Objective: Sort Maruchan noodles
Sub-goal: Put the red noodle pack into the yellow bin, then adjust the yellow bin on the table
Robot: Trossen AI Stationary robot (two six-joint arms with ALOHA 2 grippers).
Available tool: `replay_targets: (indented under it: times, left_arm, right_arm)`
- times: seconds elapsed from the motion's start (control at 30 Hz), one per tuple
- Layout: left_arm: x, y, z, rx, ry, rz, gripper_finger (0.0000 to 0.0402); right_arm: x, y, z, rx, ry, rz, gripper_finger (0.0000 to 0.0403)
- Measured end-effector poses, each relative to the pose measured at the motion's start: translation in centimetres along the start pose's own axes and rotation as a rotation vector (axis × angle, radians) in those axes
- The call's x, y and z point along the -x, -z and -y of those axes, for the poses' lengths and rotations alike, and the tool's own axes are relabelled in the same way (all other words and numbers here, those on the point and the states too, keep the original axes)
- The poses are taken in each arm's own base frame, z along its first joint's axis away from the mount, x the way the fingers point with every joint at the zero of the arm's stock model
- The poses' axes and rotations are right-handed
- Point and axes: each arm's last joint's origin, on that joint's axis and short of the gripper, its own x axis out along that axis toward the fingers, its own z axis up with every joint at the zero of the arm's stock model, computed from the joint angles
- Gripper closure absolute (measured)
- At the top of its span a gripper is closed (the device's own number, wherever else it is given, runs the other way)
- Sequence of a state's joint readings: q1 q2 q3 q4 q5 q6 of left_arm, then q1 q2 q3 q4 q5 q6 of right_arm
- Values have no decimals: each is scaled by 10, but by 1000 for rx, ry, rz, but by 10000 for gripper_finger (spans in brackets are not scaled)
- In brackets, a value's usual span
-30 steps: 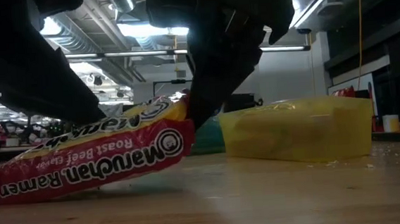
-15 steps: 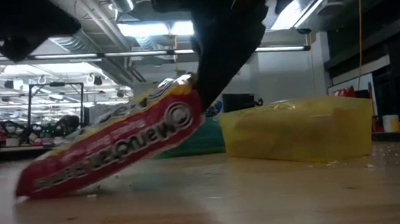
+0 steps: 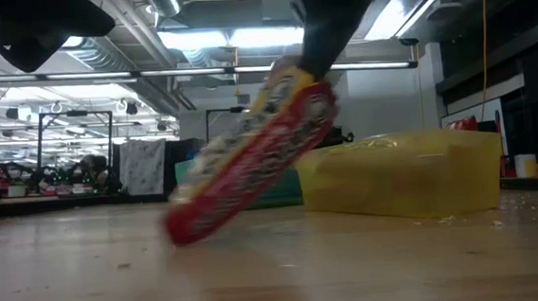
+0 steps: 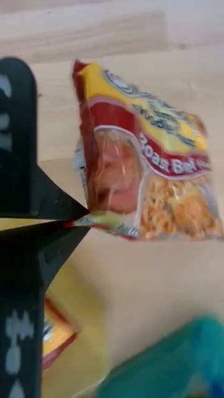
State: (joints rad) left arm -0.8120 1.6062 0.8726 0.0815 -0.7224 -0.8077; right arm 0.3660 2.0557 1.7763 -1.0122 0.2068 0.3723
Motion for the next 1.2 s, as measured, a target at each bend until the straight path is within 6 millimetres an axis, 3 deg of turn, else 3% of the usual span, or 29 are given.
replay_targets:
  times: [0.33,0.57,0.77,0.93,1.1,1.2]
  left_arm:
    - [0,0,0,-19,-26,28,255]
    - [0,-1,-1,-32,-51,54,255]
    - [0,1,-3,-51,-61,38,255]
    - [-7,-2,-9,-117,-99,39,255]
    - [-24,-16,-25,-201,-144,26,255]
    - [-35,-27,-32,-215,-76,-7,255]
  right_arm:
    - [36,14,16,-296,192,22,403]
    - [45,18,21,-319,258,37,403]
    - [43,24,8,-262,242,40,396]
    - [29,36,-3,-226,234,23,336]
    - [13,46,-22,-110,146,23,228]
    - [6,51,-32,-84,84,37,168]
